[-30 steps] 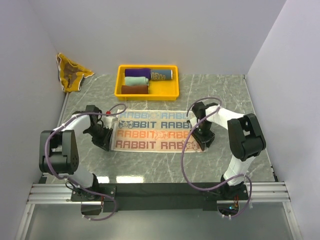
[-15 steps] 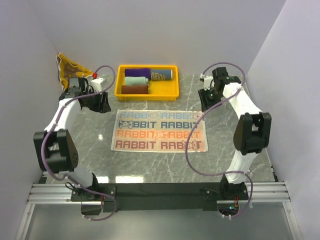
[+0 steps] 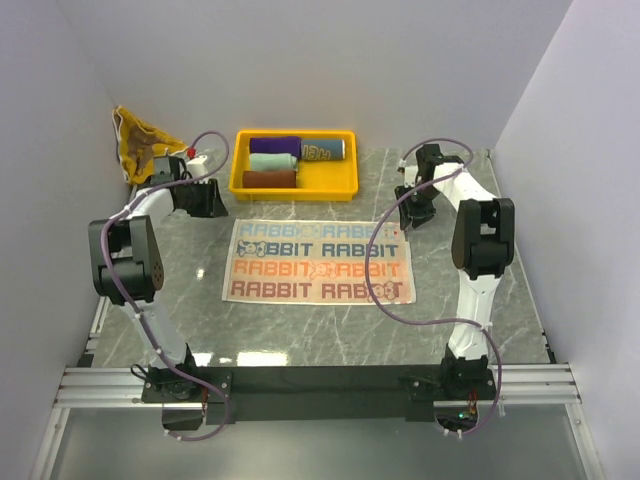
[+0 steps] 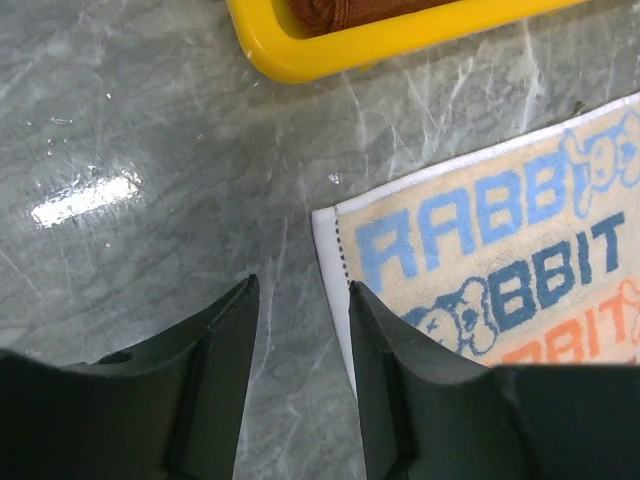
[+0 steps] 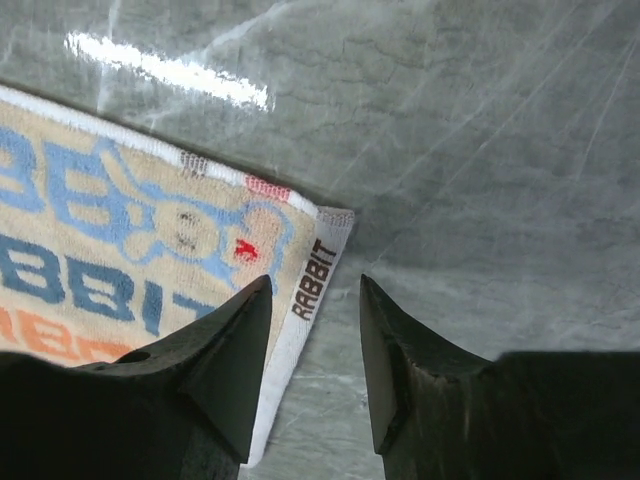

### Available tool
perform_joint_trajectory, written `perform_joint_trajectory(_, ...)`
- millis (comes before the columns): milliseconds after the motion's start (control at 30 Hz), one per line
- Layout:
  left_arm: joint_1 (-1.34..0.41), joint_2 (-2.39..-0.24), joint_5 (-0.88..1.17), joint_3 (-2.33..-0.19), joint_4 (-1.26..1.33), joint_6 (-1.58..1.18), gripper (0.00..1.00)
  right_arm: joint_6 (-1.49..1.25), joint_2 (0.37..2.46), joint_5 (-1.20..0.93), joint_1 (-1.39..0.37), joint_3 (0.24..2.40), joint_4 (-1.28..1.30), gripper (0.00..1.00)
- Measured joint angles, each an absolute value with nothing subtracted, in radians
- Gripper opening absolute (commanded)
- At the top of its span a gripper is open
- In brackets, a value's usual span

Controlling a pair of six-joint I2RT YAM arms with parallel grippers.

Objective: Roll the towels
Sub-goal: Flatten the towel, then fold the towel

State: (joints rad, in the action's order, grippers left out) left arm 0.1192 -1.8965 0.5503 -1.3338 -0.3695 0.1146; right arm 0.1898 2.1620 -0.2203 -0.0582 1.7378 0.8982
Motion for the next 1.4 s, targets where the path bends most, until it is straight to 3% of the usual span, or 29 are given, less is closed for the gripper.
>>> perform_joint_trajectory(433,0.118,-1.97,0.553,-1.34,-0.345,0.099,0.5,0.15,2.273,-0.207,-0.059,1.854,0.903,0.43)
perform_joint_trajectory(800,0.068,-2.012,0.552,-1.339,-0.293,0.068,0.49,0.159,2.28,-0.231,-0.062,1.861,0.91,0.23)
perform_joint_trajectory(900,0.049,-2.014,0.544,-1.334,-0.286,0.064,0.47,0.168,2.281,-0.234,-0.067,1.861,0.913,0.13)
perform_joint_trajectory(933,0.044,-2.015,0.542,-1.334,-0.281,0.062,0.46,0.171,2.281,-0.234,-0.07,1.861,0.914,0.03)
perform_joint_trajectory(967,0.041,-2.017,0.54,-1.334,-0.275,0.06,0.45,0.174,2.281,-0.235,-0.071,1.861,0.915,0.0)
perform_joint_trajectory(1267,0.035,-2.03,0.527,-1.333,-0.252,0.058,0.34,0.181,2.281,-0.25,-0.074,1.861,0.92,0.0)
perform_joint_trajectory(1400,0.035,-2.036,0.526,-1.333,-0.245,0.055,0.24,0.181,2.281,-0.257,-0.074,1.861,0.923,0.0)
